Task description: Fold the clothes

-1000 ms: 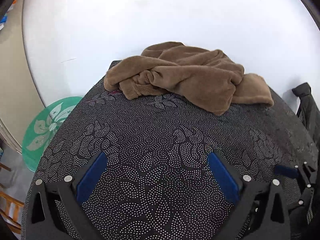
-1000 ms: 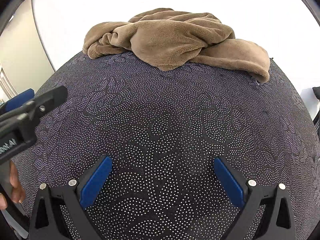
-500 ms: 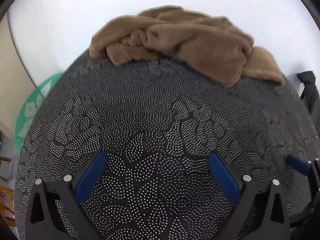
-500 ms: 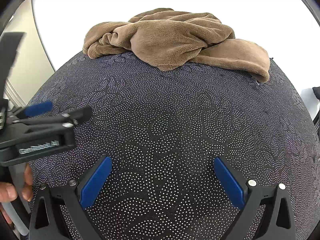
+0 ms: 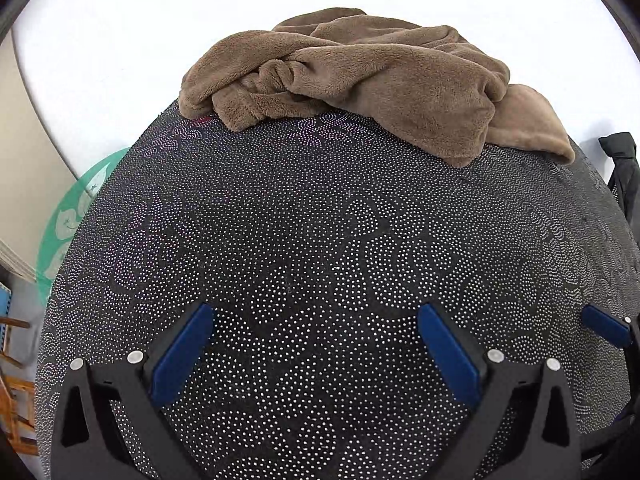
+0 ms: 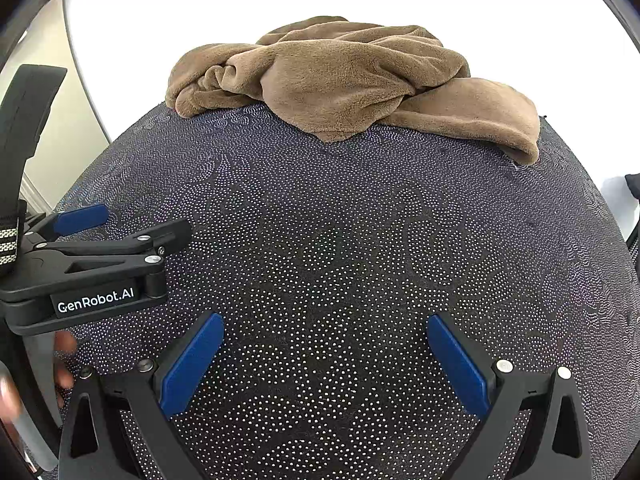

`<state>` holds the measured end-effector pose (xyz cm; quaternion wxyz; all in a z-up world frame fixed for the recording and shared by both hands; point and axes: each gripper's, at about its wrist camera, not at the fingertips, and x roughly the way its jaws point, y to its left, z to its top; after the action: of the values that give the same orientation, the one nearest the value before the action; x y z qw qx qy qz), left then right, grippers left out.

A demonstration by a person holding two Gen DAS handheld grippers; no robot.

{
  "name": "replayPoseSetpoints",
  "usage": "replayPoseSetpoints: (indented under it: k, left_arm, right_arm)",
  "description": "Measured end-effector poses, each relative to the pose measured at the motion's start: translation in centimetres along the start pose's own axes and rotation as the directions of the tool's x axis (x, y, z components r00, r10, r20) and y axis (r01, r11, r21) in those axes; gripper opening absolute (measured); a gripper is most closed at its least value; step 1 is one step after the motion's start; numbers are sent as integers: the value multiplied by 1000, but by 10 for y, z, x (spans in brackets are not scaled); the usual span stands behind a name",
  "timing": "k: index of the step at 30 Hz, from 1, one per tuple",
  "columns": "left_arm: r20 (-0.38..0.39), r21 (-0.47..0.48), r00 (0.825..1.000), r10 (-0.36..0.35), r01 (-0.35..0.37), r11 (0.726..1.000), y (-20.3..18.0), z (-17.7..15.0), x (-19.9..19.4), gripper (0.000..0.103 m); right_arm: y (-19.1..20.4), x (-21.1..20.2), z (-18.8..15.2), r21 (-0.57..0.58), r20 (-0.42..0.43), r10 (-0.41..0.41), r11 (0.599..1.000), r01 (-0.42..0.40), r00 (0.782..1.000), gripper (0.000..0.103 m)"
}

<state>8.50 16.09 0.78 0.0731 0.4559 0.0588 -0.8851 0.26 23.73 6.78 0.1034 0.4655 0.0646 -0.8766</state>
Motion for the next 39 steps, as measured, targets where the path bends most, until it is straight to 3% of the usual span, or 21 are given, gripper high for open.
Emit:
replayPoseSetpoints:
  k: [1,8,13,19,26,32,35,37,39]
  left_arm:
    - [2,-7,1000,7,-7,1000,-5,2,8,102]
    - [-7,200,994,-108,107,974,12,5,50,102]
    - [6,201,995,-99,96,975,21,15,55,102]
    - [-82,257,989,-120,137,957,7,74,69,103]
    - [15,353,990,-142,128,927,-19,148,66,103]
    - [-49,245,988,-146,154,957,5,154,88,103]
    - [-30,184,987,-159,162,970,29,153,91,103]
    - [17,140,987,-158,154,978,39,139,81,103]
    - [75,131,983,-167,156,979,41,151,80,103]
  right_arm:
    - [0,0,0,0,0,0,1000,0,1000,103]
    - [-1,0,0,0,0,1,1000,-1,1000,103]
    - [-1,0,0,1,0,1,1000,-1,1000,103]
    - [-1,-1,0,1,1,1,1000,-1,1000,103]
    - [-2,-2,-1,1,1,1,1000,-1,1000,103]
    - [-2,-2,-1,1,1,1,1000,-1,1000,103]
    - [-2,-1,-1,1,1,2,1000,-2,1000,103]
    - [-2,-1,0,1,1,1,1000,-1,1000,103]
    - [-1,-1,0,1,1,1,1000,-1,1000,103]
